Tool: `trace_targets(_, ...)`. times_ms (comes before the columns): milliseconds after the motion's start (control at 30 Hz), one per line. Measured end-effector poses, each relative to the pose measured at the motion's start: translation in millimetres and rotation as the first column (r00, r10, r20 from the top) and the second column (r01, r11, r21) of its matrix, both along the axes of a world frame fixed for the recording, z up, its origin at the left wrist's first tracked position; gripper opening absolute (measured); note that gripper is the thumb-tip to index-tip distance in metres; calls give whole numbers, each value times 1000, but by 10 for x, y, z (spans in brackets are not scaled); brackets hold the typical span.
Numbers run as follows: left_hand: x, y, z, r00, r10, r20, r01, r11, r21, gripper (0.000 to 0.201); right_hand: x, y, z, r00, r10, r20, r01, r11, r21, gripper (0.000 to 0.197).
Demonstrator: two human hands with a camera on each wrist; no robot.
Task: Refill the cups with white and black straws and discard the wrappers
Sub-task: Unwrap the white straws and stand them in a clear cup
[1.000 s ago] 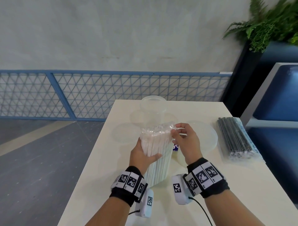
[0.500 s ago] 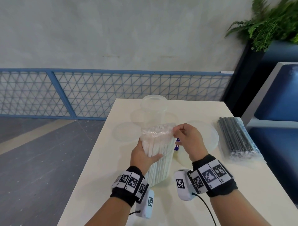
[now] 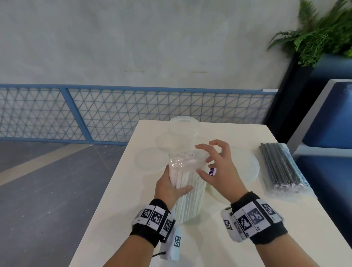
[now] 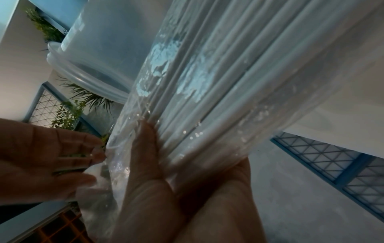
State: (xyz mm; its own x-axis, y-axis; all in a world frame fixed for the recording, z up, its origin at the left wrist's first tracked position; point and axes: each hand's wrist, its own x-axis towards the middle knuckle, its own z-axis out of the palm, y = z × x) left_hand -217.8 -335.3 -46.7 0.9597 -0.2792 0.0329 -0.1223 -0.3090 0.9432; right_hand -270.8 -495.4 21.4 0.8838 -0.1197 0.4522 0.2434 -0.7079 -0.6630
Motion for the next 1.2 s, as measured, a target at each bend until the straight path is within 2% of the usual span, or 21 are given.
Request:
trace_targets(33, 3, -2, -4, 1000, -4, 1, 4, 1000, 2, 74, 33, -15, -6, 999, -9, 36, 11, 997, -75, 34)
trace_targets(100, -1, -12, 7, 1000, -21, 6, 21, 1000, 20, 72, 109, -42, 84, 995, -27, 94, 28, 1000, -3, 14)
trace_targets(200, -28, -51, 62, 997, -77, 24, 75, 996, 57, 72, 286, -144, 304, 996, -36, 83, 15, 971, 238, 20)
trace_targets(333, -52, -94, 61, 991, -125, 48, 120, 987, 105, 71, 489, -260, 478, 993, 5, -116, 53, 873, 486, 22)
trace_targets(400, -33, -64, 54, 994, -105, 29, 102, 992, 80, 69, 533, -293, 545, 992, 23, -126, 46, 856, 515, 20)
trace_targets(467, -13, -24, 45, 996, -83, 17, 82, 995, 53, 68, 496, -324, 608, 1000, -19, -11, 21, 947, 321, 19)
trace_targets(533, -7, -4, 44, 997, -73, 14, 73, 996, 52, 70, 386, -300, 604, 996, 68, 55, -66, 997, -30, 11)
trace_targets(600, -4, -13, 47, 997, -80, 18, 79, 995, 60, 71, 297, -275, 450, 976, 178, -122, -211, 909, -359, 11)
trace_targets(667, -5, -34, 51, 995, -102, 24, 100, 993, 61, 71, 247, -268, 292, 950, 160, -267, -282, 808, -518, 21)
trace_targets(800, 22, -45, 35, 992, -123, 29, 120, 990, 80, 69, 270, -269, 314, 953, 174, -249, -272, 855, -441, 16)
trace_targets(900, 68, -14, 25, 992, -127, 10, 127, 990, 61, 68, 229, -199, 391, 914, 189, -358, -323, 875, -360, 18)
trace_targets(967, 77, -22, 44, 987, -158, -4, 158, 984, 80, 71, 232, -189, 393, 894, 203, -400, -327, 905, -272, 13)
trace_targets(1067, 79, -77, 42, 983, -182, 0, 180, 977, 115, 71, 324, -228, 390, 908, 229, -352, -351, 873, -338, 36)
trace_targets(1200, 116, -83, 32, 980, -200, 5, 198, 972, 130, 72, 394, -169, 397, 840, 271, -470, -477, 782, -401, 58)
